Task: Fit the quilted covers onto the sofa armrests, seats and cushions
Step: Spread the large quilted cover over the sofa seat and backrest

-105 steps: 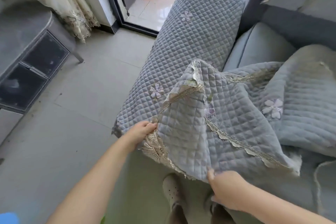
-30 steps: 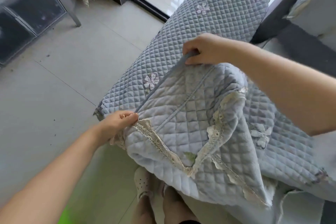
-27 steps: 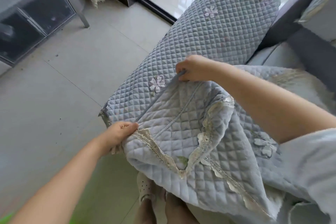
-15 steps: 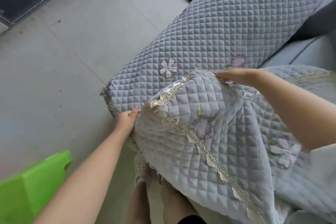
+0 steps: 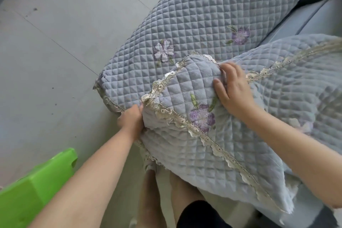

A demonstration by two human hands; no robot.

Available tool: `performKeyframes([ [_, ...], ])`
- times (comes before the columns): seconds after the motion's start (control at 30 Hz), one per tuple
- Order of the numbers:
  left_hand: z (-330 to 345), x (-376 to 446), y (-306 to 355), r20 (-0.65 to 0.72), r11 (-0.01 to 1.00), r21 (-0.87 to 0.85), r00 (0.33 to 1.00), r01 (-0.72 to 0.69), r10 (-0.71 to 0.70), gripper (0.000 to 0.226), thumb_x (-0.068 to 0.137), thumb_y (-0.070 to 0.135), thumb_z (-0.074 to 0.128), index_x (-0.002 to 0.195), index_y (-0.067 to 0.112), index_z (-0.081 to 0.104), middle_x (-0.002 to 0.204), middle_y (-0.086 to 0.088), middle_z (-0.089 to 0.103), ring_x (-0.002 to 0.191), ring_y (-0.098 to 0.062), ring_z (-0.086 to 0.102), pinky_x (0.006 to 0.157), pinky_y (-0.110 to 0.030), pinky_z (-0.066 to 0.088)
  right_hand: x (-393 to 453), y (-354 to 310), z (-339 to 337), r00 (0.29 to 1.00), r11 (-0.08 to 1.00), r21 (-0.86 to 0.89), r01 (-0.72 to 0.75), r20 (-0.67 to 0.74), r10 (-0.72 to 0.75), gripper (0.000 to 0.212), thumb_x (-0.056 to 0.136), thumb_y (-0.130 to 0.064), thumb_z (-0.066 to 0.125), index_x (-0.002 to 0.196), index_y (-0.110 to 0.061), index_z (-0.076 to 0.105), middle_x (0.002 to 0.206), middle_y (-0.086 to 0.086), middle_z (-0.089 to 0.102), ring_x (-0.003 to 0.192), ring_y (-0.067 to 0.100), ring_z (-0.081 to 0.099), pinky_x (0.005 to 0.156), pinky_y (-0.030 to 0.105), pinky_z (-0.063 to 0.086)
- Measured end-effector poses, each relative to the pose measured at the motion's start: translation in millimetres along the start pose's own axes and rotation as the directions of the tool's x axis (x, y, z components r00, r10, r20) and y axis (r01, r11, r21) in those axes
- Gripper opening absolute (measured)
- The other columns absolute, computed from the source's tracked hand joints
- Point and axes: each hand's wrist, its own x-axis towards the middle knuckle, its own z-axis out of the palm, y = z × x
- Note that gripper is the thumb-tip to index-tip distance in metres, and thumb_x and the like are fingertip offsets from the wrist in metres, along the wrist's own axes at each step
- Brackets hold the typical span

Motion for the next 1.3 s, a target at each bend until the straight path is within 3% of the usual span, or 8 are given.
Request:
performKeyframes([
  [0.13, -18, -5, -2, -0.236, 0.929, -0.227, 0.942, -0.293, 0.239, 0.024, 0.095, 0.016, 0.035, 0.099, 0.002, 0.055, 0.102, -0.015, 0.059, 0.098, -0.030, 0.053, 0.075, -0.035, 0.037, -49, 6, 2, 0.987, 0.983, -0.092, 0.156, -0.021, -0.159, 0.061, 0.088, -0.061, 0.033, 0.109, -0.006, 0.044, 0.117, 0.032, 0.051, 0.106, 0.047, 0.051, 0.094, 0.044, 0.037],
  [0.23, -36, -36, 4, -0.384, 0.748, -0.449, 0.862, -0.488, 0.331, 0.032, 0.098, 0.023, 0.032, 0.088, 0.000, 0.052, 0.088, -0.010, 0.059, 0.088, -0.027, 0.051, 0.077, -0.033, 0.038, -94, 5, -5, 0.979, 0.952, -0.230, 0.202, 0.023, -0.202, 0.075, 0.084, -0.069, 0.030, 0.073, 0.000, 0.058, 0.078, 0.015, 0.062, 0.070, 0.032, 0.061, 0.064, 0.036, 0.054],
  [0.33, -44, -67, 7, -0.536, 0.757, -0.206, 0.719, -0.620, 0.443, 0.076, 0.091, 0.058, 0.018, 0.101, -0.007, 0.056, 0.099, -0.021, 0.059, 0.096, -0.033, 0.051, 0.083, -0.028, 0.029, -137, -1, 7, 0.983, 0.901, -0.395, 0.180, 0.094, -0.155, 0.057, 0.075, -0.059, 0.041, 0.060, -0.006, 0.055, 0.061, 0.007, 0.055, 0.054, 0.026, 0.055, 0.050, 0.030, 0.047],
  [0.5, -50, -85, 19, -0.300, 0.881, -0.037, 0.846, -0.472, 0.440, 0.061, 0.090, 0.058, 0.026, 0.106, 0.003, 0.048, 0.099, -0.016, 0.059, 0.102, -0.033, 0.055, 0.097, -0.042, 0.031, -143, -5, 30, 0.984, 0.857, -0.484, 0.177, 0.069, -0.165, 0.016, 0.068, -0.015, 0.061, 0.060, -0.008, 0.048, 0.054, 0.008, 0.049, 0.045, 0.025, 0.049, 0.042, 0.025, 0.035],
  [0.67, -55, -84, 21, -0.305, 0.861, 0.225, 0.806, -0.457, 0.508, 0.049, 0.096, 0.041, 0.029, 0.106, -0.001, 0.052, 0.100, -0.019, 0.063, 0.100, -0.035, 0.056, 0.098, -0.039, 0.025, -147, -12, 25, 0.943, 0.877, -0.357, 0.322, 0.207, -0.262, 0.033, 0.040, -0.010, 0.086, 0.050, -0.013, 0.054, 0.043, -0.002, 0.050, 0.033, 0.018, 0.047, 0.035, 0.016, 0.030],
  [0.93, -66, -81, -1, -0.244, 0.754, -0.014, 0.733, -0.657, 0.635, 0.031, 0.081, 0.035, 0.038, 0.069, 0.008, 0.047, 0.065, 0.000, 0.044, 0.072, -0.020, 0.042, 0.070, -0.031, 0.029, -164, -29, 36, 0.898, 0.889, -0.218, 0.403, 0.283, -0.338, 0.025, 0.056, -0.023, 0.076, 0.049, -0.018, 0.054, 0.042, -0.007, 0.047, 0.030, 0.012, 0.042, 0.032, 0.014, 0.028],
  [1.07, -72, -79, -17, -0.107, 0.747, 0.041, 0.741, -0.663, 0.663, 0.036, 0.079, 0.035, 0.037, 0.074, 0.004, 0.055, 0.070, -0.005, 0.050, 0.075, -0.018, 0.043, 0.062, -0.024, 0.021, -177, -32, 47, 0.908, 0.903, -0.184, 0.389, 0.240, -0.343, 0.028, 0.073, -0.029, 0.044, 0.049, -0.018, 0.052, 0.042, -0.006, 0.048, 0.031, 0.013, 0.043, 0.032, 0.014, 0.031],
  [1.3, -50, -70, -8, 0.063, 0.799, 0.168, 0.815, -0.578, 0.576, 0.034, 0.096, 0.019, 0.041, 0.106, -0.010, 0.056, 0.106, -0.027, 0.058, 0.103, -0.039, 0.052, 0.081, -0.037, 0.037, -169, -46, 82, 0.988, 0.912, -0.402, 0.078, 0.151, -0.018, 0.022, 0.057, -0.013, 0.039, 0.039, -0.017, 0.052, 0.037, -0.002, 0.047, 0.030, 0.016, 0.046, 0.038, 0.014, 0.032],
])
